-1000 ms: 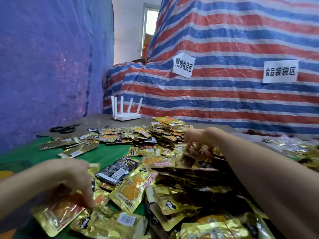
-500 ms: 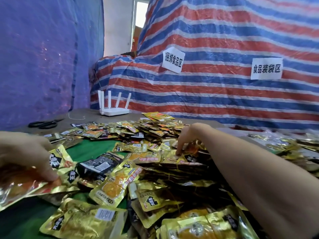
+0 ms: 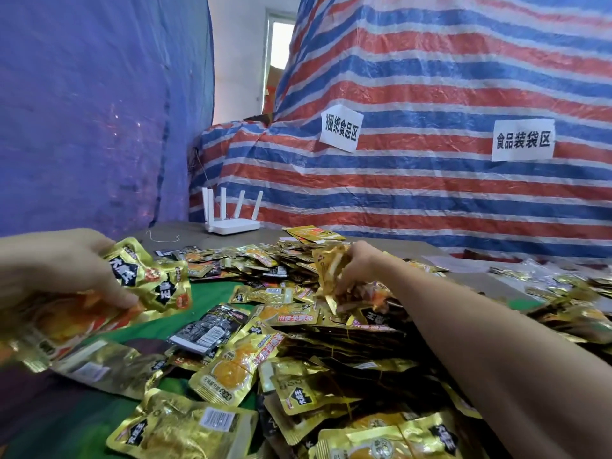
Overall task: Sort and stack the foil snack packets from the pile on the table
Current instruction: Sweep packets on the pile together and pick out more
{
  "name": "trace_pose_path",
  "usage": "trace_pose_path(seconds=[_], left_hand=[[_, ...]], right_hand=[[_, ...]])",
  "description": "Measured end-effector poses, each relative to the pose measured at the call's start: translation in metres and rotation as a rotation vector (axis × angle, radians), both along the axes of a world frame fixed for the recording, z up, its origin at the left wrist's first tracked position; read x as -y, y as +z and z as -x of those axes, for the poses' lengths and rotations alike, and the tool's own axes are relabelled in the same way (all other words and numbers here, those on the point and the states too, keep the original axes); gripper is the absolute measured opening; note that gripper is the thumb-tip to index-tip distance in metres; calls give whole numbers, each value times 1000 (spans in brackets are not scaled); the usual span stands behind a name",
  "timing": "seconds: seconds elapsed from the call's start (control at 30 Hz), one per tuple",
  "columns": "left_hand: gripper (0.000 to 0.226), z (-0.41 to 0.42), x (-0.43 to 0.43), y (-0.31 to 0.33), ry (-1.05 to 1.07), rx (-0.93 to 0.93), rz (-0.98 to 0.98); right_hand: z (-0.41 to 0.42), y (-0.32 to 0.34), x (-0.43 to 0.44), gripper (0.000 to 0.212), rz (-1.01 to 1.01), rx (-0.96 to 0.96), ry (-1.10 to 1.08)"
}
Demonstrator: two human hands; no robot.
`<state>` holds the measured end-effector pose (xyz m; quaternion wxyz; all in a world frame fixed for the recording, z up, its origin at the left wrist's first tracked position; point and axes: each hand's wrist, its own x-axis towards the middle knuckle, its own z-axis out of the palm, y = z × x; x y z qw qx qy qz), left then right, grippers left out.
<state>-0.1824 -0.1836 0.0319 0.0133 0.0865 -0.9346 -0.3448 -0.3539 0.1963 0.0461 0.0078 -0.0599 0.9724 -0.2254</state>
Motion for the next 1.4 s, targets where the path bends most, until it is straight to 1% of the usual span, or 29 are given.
trace_pose_path(seconds=[0.03,0.1,0.13,0.2,0.27,0.3,0.33,0.37,0.43,0.5,0.57,0.7,0.77,0.83,0.93,1.03,1.13,1.2,1.27,1.33,1.4], left_hand=[[57,0,6,6,-6,1,53],[53,-8,-1,12,-1,-15,-28],[49,-12,-12,14,-22,-51,-62],[38,-20,-29,18,-63,-95,-187],[24,-27,-43,20,-94,-107,-359],[21,-31,-51,21,-105,-87,-476],[23,-34,-60,21,-104,-66,-578],[27,-37,-68,20,-85,-69,-638],[25,-39,-83,16,-30,-101,-694],[22,-43,-97,15,14,-154,-744],[24,-48,-109,14,23,-212,-856],[20,-64,-136,15,8,-308,-1071],[26,-74,-150,15,-48,-326,-1141],[36,-82,-163,11,-106,-328,-1194],[40,-93,-179,2,-204,-355,-1252],[45,-99,-190,-11,-254,-364,-1247],[48,-101,-198,-28,-280,-326,-1289],[49,-104,-207,-36,-305,-296,-1297],[46,-109,-217,-43,-346,-307,-1278],[45,-114,-226,-47,-393,-344,-1221],[46,-119,-232,-49,-412,-403,-1134]], right_hand=[[-2,4,2,51,92,-58,0],[-8,14,6,37,275,-170,31],[-13,20,8,30,366,-221,59],[-25,31,10,22,544,-326,122],[-42,42,12,16,715,-375,195],[-51,47,12,13,793,-356,219],[-59,52,11,8,873,-308,220],[-69,58,11,5,961,-234,212],[-92,65,8,16,1087,-99,170],[-120,69,4,20,1110,-74,89],[-149,66,-3,22,1145,-76,64],[-207,48,-13,15,1185,-97,209],[-229,35,-16,24,1216,-139,231],[-246,22,-19,26,1193,-238,214],[-263,5,-19,24,1139,-438,177],[-271,-12,-14,19,1118,-540,112],[-277,-23,-8,4,1137,-560,112],[-278,-27,-5,6,1100,-594,129],[-280,-31,-3,4,1077,-623,166],[-283,-32,1,13,1050,-665,205],[-285,-34,5,14,1079,-671,248]])
